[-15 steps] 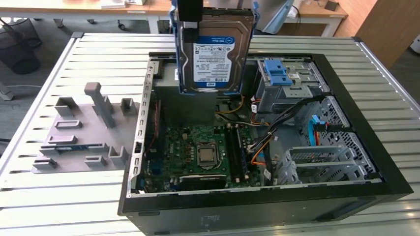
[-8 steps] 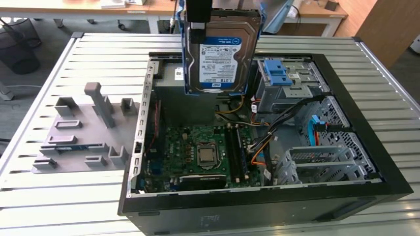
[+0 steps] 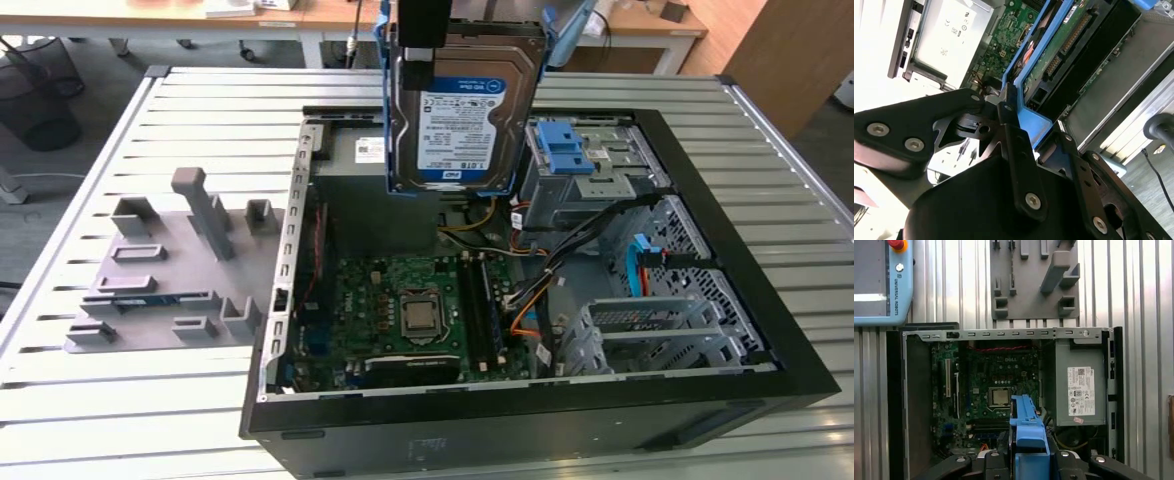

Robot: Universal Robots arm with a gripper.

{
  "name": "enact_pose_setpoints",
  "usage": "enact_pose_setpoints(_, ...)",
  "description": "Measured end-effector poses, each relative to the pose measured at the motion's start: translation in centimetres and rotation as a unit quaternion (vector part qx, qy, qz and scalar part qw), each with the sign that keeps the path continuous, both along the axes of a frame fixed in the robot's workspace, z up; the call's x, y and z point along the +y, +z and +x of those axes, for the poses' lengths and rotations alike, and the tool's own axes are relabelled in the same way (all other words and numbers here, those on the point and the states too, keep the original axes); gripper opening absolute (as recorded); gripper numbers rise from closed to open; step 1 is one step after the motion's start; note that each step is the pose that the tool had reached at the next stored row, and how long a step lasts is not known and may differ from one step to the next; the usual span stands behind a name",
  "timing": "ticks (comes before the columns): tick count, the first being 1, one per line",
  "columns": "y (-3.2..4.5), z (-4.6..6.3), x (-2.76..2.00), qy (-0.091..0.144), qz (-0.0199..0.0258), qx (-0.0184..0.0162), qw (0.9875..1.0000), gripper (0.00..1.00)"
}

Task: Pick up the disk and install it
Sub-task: 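Pick up the disk, then insert the disk into the insertion slot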

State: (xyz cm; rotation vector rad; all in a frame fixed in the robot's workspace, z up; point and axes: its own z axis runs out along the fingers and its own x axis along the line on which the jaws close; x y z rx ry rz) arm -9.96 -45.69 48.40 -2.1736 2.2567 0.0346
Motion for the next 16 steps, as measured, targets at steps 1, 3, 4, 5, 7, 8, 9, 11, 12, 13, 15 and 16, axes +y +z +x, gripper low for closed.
enact_pose_setpoints(1,0.0,0.14,-0.02,0.0,0.0,0.0,1.0,0.36)
enact_pose_setpoints(3,0.0,0.27,-0.03,0.0,0.0,0.0,1.0,0.36)
enact_pose_setpoints(4,0.0,0.27,-0.03,0.0,0.0,0.0,1.0,0.36)
enact_pose_setpoints(5,0.0,0.29,-0.04,0.0,0.0,0.0,1.0,0.36)
enact_pose_setpoints(7,0.0,0.32,-0.04,0.0,0.0,0.0,1.0,0.36)
enact_pose_setpoints(8,0.0,0.32,-0.04,0.0,0.0,0.0,1.0,0.36)
enact_pose_setpoints(9,0.0,0.33,-0.04,0.0,0.0,0.0,1.0,0.36)
enact_pose_setpoints(11,0.0,0.33,-0.04,0.0,0.0,0.0,1.0,0.36)
enact_pose_setpoints(12,0.0,0.33,-0.04,0.0,0.0,0.0,1.0,0.36)
enact_pose_setpoints(13,0.0,0.34,-0.04,0.0,0.0,0.0,1.0,0.36)
enact_pose_setpoints(15,0.0,0.34,-0.04,0.0,0.0,0.0,1.0,0.36)
enact_pose_setpoints(16,0.0,0.34,-0.05,0.0,0.0,0.0,1.0,0.36)
